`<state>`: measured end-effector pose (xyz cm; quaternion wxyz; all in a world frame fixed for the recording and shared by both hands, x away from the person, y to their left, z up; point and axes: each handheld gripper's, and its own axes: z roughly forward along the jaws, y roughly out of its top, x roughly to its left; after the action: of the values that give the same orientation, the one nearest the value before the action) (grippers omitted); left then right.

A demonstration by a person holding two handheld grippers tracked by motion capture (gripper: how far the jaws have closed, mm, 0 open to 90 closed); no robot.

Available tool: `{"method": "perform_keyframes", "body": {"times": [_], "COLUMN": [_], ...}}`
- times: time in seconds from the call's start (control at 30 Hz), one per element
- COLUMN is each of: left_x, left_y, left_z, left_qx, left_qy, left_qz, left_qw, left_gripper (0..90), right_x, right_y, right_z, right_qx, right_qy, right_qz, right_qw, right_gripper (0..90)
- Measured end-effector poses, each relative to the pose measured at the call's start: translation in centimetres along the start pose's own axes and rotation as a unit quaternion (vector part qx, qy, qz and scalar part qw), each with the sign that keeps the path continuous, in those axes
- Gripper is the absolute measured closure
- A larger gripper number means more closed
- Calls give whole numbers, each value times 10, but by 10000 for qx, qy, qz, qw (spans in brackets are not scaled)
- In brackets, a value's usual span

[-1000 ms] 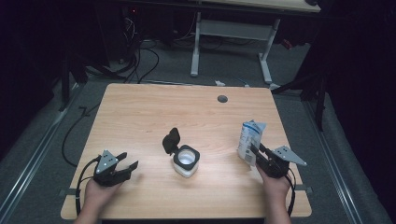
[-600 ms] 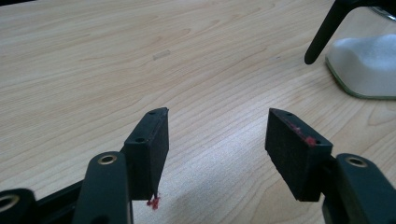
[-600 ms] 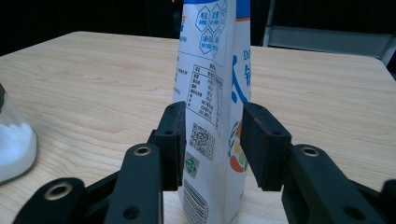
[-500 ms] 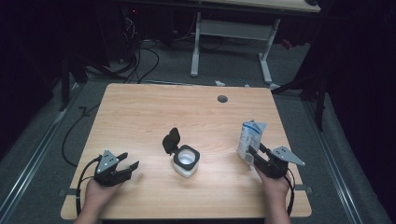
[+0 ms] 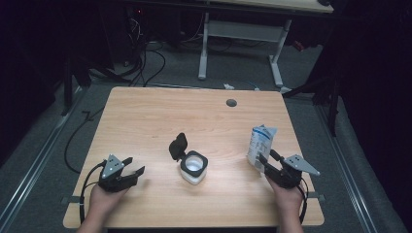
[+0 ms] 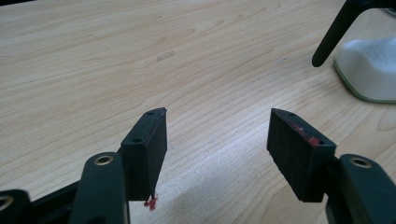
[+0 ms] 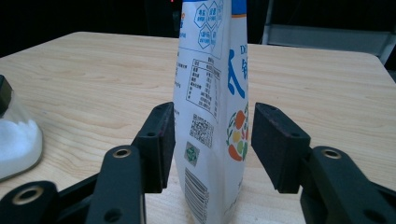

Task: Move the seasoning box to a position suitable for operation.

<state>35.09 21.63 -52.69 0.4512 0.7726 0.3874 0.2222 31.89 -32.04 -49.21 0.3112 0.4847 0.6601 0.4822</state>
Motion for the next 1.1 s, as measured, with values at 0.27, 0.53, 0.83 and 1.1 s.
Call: {"method": "perform_keyframes", "body": {"times": [0.27,0.53,0.83,1.1], "left_x": [-1,0,-3,-4], "left_y": [3,7,12,16], "left_z": [7,13,20,23], "left_qx": [51,45,46,-59], "left_qy": [-38,-102,-116,-66], "left_qz": [-38,-103,-94,-88], "left_qw": [10000,9999,9999,9999], "left_gripper": [375,376,377,403], "right_x": [3,7,13,23], "right_y": [-2,-4,-8,-6], "right_z": [-7,-14,-25,-28], "right_qx": [46,61,128,172], "right_qy": [-77,-136,-241,-393], "right_qz": [-81,-143,-152,-193], "right_qw": [9999,9998,9995,9989], "right_gripper": [461,463,475,534]}}
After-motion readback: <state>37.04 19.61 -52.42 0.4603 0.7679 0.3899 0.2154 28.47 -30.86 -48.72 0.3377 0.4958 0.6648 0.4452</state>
